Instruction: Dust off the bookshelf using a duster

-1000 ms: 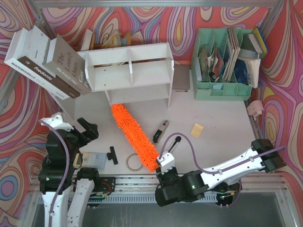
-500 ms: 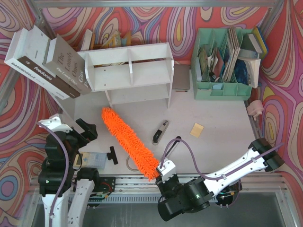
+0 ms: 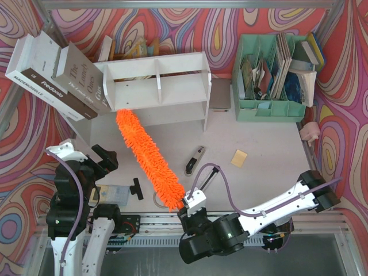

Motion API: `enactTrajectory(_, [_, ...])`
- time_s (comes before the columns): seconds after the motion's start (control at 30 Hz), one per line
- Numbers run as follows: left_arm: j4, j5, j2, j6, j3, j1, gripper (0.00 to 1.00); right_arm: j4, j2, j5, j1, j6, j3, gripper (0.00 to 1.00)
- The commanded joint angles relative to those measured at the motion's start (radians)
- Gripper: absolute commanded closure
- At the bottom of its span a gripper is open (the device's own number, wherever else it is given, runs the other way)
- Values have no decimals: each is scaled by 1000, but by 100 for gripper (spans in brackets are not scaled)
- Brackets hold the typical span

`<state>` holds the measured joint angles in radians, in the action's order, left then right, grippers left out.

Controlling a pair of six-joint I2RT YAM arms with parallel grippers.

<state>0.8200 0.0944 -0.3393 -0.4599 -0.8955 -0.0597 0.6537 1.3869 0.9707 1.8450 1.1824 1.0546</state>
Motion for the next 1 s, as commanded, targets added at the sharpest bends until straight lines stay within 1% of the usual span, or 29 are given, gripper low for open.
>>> enactTrajectory(0.0, [-6, -3, 13, 0, 10, 4, 2, -143, 25, -26, -83, -66, -11, 100])
enactTrajectory(0.1, [-6, -8, 11, 1, 10, 4, 2, -192, 35, -122, -131, -97, -40, 100])
enactTrajectory(0.33, [-8, -9, 5, 2, 11, 4, 2, -235, 93, -260, -227, -98, -88, 100])
enactTrajectory(0.47, [-9, -15, -4, 3, 11, 4, 2, -289, 104, -246, -250, -137, -74, 100])
enactTrajectory(0.53, [-8, -15, -8, 4, 10, 4, 2, -308, 131, -220, -254, -163, -30, 100])
enactTrajectory(0.63, [-7, -14, -12, 4, 9, 4, 2, -324, 213, -181, -254, -203, 64, 100])
enactTrajectory(0.73, [-7, -13, -3, 3, 9, 4, 2, -249, 300, -136, -255, -162, 175, 100])
enactTrajectory(0.87, [-9, -17, 3, 4, 12, 4, 2, -47, 432, -46, -255, 5, 356, 100])
enactTrajectory(0.97, [-9, -19, 2, 4, 11, 4, 2, 57, 495, 14, -255, 115, 456, 100])
